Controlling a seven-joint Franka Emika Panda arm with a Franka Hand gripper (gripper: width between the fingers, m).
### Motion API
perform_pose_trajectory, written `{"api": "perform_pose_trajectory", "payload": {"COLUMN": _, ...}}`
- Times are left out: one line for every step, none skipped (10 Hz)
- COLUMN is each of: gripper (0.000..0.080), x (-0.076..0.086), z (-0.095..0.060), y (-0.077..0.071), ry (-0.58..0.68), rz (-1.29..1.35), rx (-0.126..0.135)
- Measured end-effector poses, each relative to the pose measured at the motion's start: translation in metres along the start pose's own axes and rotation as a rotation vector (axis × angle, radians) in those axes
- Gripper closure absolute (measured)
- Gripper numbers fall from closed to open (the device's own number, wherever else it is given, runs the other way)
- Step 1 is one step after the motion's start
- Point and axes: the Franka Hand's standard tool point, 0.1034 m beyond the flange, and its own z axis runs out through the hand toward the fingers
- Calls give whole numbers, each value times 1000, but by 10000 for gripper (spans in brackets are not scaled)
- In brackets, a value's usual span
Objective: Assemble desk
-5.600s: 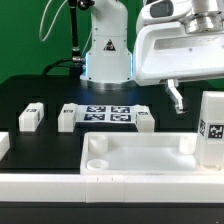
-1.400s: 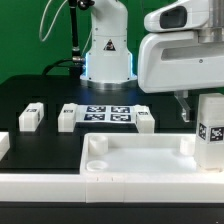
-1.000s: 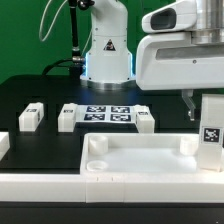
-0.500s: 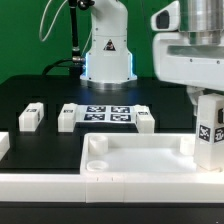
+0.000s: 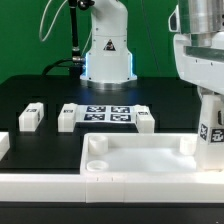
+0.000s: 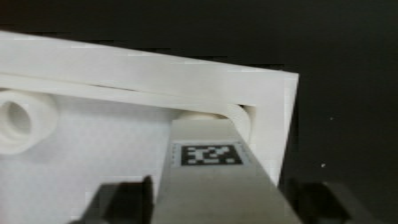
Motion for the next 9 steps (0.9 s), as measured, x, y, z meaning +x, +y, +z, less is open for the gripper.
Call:
{"api": "perform_pose_trajectory", "payload": {"gripper": 327, "x": 3, "z": -3, "y": 0, "ry": 1, "rz": -159, "rx": -10}}
{"api": "perform_pose_trajectory", "payload": {"gripper": 212, "x": 5, "z": -5, "y": -2, "ry": 2, "rz": -351, "rx": -11}}
{"api": "perform_pose_trajectory", "payload": {"gripper": 163, "x": 0, "z": -4, "y": -1, "ry": -11, "rz": -536, "rx": -28}}
{"api": "perform_pose_trajectory", "payload": {"gripper": 163, "x": -4, "z": -2, "y": -1, "ry": -18, "rz": -661, "rx": -28}}
{"api": "perform_pose_trajectory", "payload": {"gripper": 153, "x": -3, "z": -3, "y": -1, "ry": -17, "rz": -692, "rx": -26}}
{"api": "perform_pose_trajectory", "payload": {"gripper": 153, "x": -2, "z": -3, "y": -1, "ry": -17, "rz": -767, "rx": -26}}
{"api": "perform_pose_trajectory", "payload": {"gripper": 151, "x": -2, "z": -3, "y": -1, "ry": -18, "rz": -854, "rx": -26}}
{"api": "perform_pose_trajectory", "payload": {"gripper": 151, "x": 1, "z": -3, "y": 0, "ry": -9, "rz": -1020, "rx": -40}}
{"api": "perform_pose_trajectory", "payload": {"gripper": 151, "x": 7, "z": -5, "y": 0, "ry": 15, "rz": -1264, "rx": -72}}
